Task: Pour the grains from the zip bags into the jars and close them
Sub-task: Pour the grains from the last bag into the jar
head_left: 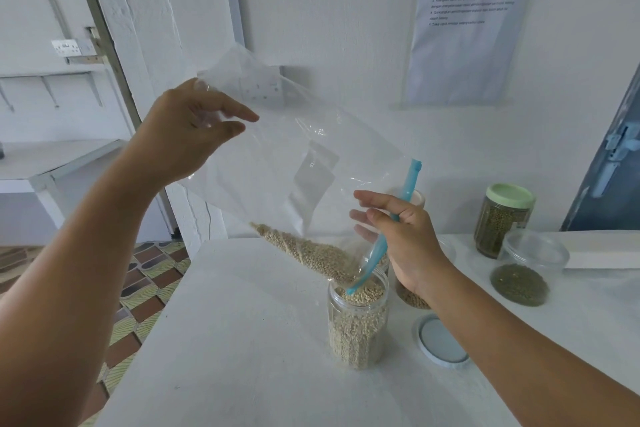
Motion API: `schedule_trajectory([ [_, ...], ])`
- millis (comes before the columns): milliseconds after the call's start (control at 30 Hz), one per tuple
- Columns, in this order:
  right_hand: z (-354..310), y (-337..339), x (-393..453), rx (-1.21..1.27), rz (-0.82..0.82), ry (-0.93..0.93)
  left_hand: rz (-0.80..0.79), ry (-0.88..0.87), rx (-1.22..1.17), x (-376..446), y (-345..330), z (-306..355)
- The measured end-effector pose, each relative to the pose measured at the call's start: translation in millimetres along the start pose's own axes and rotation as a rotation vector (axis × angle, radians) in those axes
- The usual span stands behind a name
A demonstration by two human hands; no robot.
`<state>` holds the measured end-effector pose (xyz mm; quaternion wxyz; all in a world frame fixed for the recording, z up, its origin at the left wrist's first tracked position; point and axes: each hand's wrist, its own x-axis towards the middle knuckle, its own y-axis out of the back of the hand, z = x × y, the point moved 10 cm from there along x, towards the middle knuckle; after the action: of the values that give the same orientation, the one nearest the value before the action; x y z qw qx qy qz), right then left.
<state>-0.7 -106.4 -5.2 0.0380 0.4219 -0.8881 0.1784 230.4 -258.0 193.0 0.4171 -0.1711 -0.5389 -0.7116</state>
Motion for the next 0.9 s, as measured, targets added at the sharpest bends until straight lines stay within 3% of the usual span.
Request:
schedule_trajectory([
  [200, 0, -1, -1, 0.017, -0.005, -0.001, -0.028, 0.017, -0.005, 3, 1, -4],
  [367, 3, 1, 0, 0.026, 0.01, -0.001, -0.095, 0.12, -0.231, 3, -1, -8],
  [633, 5, 4, 2, 0.032, 0.037, 0.004, 0.053, 0.092, -0.18, 5, 10, -17],
  [800, 4, 3, 2, 0.039, 0.013, 0.008, -0.023, 0.049, -0.091, 0, -6, -18],
  [900, 3, 0, 3, 0.004, -0.032, 0.027, -0.15, 0.073, -0.101, -2, -14, -18],
])
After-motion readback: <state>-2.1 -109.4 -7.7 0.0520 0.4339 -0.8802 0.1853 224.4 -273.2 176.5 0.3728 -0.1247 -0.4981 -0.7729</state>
